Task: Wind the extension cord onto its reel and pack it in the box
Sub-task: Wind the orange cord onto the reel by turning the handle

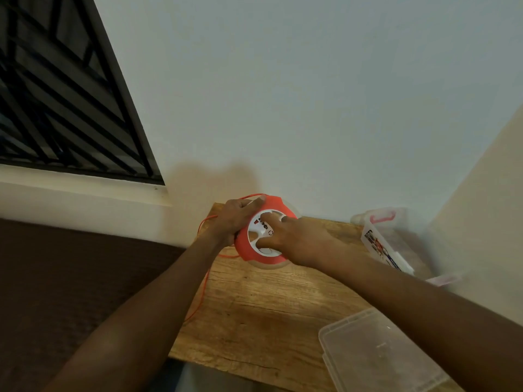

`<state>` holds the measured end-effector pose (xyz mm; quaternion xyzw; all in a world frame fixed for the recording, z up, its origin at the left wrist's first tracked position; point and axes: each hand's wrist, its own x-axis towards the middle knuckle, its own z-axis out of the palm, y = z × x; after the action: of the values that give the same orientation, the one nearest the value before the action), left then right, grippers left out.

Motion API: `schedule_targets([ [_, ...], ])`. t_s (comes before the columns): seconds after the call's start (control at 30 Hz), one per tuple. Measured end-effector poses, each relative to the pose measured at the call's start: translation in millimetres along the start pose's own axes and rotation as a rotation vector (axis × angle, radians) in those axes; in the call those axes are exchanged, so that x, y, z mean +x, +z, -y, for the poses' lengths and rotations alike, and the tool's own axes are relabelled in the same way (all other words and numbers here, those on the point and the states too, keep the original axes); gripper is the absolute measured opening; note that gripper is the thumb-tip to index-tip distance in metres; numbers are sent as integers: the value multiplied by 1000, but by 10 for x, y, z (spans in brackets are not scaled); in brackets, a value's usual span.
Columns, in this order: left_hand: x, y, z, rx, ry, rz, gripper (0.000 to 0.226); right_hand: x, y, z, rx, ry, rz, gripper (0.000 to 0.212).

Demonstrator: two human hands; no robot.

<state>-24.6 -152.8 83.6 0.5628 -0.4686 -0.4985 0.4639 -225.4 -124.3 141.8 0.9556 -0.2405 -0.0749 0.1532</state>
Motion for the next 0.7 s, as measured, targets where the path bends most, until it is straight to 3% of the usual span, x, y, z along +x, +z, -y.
schedule_targets([
  [0.33, 19, -60, -14, 44, -32, 110, 35, 16, -239, -208, -229, -274, 146, 74],
  [0.5, 25, -78, -37, 75, -42, 175, 51, 41, -294, -190, -250, -343, 170, 71],
  [0.7, 25, -46, 3, 167, -58, 173, 27, 101, -353, -108, -336, -479, 249, 71],
])
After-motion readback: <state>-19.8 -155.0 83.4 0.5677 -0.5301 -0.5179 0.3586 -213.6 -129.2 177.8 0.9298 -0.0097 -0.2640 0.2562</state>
